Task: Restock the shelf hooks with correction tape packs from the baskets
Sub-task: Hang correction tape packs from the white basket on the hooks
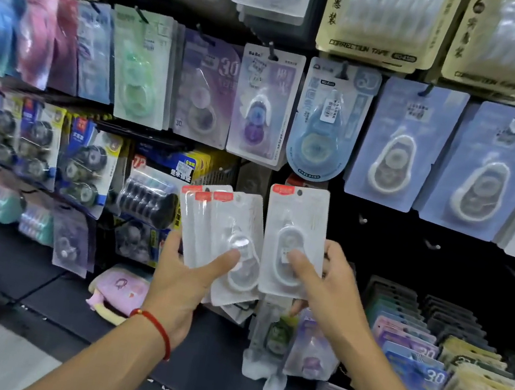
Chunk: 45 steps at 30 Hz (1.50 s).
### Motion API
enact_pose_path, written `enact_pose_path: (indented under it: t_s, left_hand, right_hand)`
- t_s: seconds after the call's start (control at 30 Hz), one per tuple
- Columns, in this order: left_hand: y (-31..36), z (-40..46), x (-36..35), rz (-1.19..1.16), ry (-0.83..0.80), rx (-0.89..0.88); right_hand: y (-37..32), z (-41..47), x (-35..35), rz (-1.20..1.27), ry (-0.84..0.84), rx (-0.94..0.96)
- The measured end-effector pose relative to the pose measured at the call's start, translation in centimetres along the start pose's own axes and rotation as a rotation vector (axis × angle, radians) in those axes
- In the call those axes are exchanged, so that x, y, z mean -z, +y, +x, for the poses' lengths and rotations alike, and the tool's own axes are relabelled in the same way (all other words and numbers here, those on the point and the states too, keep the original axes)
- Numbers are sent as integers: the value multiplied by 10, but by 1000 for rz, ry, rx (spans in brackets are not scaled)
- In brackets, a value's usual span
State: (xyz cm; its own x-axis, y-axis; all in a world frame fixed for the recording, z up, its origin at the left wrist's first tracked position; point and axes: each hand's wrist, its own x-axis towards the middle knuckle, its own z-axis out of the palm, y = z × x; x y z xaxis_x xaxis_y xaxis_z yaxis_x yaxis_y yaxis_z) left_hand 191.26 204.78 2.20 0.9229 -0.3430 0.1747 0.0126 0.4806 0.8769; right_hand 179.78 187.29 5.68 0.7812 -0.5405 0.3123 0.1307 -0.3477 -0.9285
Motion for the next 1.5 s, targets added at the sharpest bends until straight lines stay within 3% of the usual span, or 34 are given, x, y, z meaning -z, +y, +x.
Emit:
enact_pose_path:
  t_s: [0.13,0.5,0.67,0.8,0.97,1.03,1.33,1.5]
  left_hand:
    - [-4,-1,12,186,42,-146]
    - [7,-7,10,311,178,-322]
    - [8,-10,9,295,162,-303]
    - [2,-12,5,262,112,-241]
    - [-6,-17,-5,181,19,-103]
    - [-8,-18,-8,160,-8,-73]
    - [-4,-17,-5,75,-107,-6]
    - [-6,-15,0,222,63,-129]
  right_hand:
    - [1,6,-2,-41,97,7]
    - [8,5,-14,-5,204,40]
    - [34,18,-11,73,112,-196]
    - [46,16,-3,-40,23,-368]
    - [24,5,-5,24,-250,-192]
    - [17,-1,-10,-30,-273,-121]
    - [13,-4,1,-13,-195,-65]
    - [13,-3,2,-45,-26,7]
